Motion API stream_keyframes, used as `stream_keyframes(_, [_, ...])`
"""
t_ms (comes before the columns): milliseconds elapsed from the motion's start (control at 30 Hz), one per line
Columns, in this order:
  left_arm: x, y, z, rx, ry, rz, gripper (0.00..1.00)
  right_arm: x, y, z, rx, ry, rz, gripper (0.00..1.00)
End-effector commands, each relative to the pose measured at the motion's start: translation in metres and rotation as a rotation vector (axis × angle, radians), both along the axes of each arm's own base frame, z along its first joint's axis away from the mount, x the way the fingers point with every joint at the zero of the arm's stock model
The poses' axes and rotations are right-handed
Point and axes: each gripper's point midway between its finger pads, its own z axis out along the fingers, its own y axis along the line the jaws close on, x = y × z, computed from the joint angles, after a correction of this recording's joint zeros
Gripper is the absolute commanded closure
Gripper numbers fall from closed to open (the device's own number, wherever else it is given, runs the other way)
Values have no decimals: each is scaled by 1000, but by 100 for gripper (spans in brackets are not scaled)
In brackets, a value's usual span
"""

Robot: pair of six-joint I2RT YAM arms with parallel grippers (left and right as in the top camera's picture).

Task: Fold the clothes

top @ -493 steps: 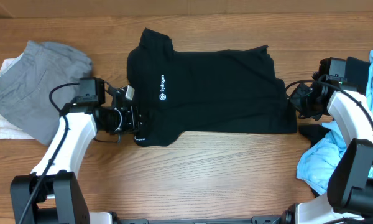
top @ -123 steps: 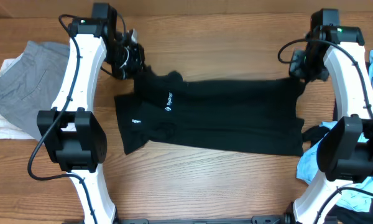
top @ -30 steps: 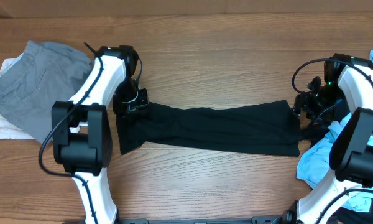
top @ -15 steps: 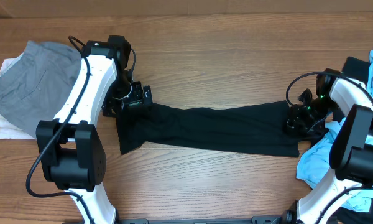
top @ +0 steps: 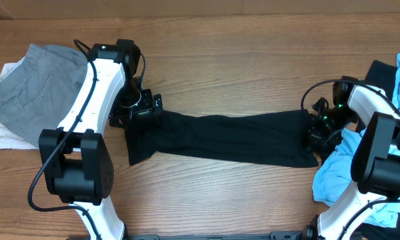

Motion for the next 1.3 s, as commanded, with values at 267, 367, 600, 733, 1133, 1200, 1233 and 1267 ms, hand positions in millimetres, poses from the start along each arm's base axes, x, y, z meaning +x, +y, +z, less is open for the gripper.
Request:
stream_keyframes(267, [4, 4, 9, 10, -30, 9, 0, 25, -3, 6, 5, -62, -6, 41])
stream_keyframes(367, [4, 4, 9, 10, -30, 9, 0, 29, -7, 4, -18, -81, -1, 37])
stream_keyframes(600, [3, 4, 9, 11, -28, 9, 0, 45, -18, -1, -73, -147, 6, 31])
stream_keyframes(733, [3, 4, 9, 11, -27, 9, 0, 48, -26, -1, -118, -152, 14, 27])
stream_keyframes(1133, [3, 4, 9, 11, -28, 9, 0, 47, -25, -3, -130, -143, 2, 15])
stream_keyframes(1200, [3, 4, 9, 11, -28, 9, 0, 40, -16, -6, -96, -125, 5, 16])
stream_keyframes(1233, [3, 4, 9, 11, -28, 9, 0, 37, -11, -7, -76, -115, 7, 16])
stream_keyframes(1267, [3, 4, 9, 11, -28, 9, 0, 32, -2, -6, -47, -97, 11, 17])
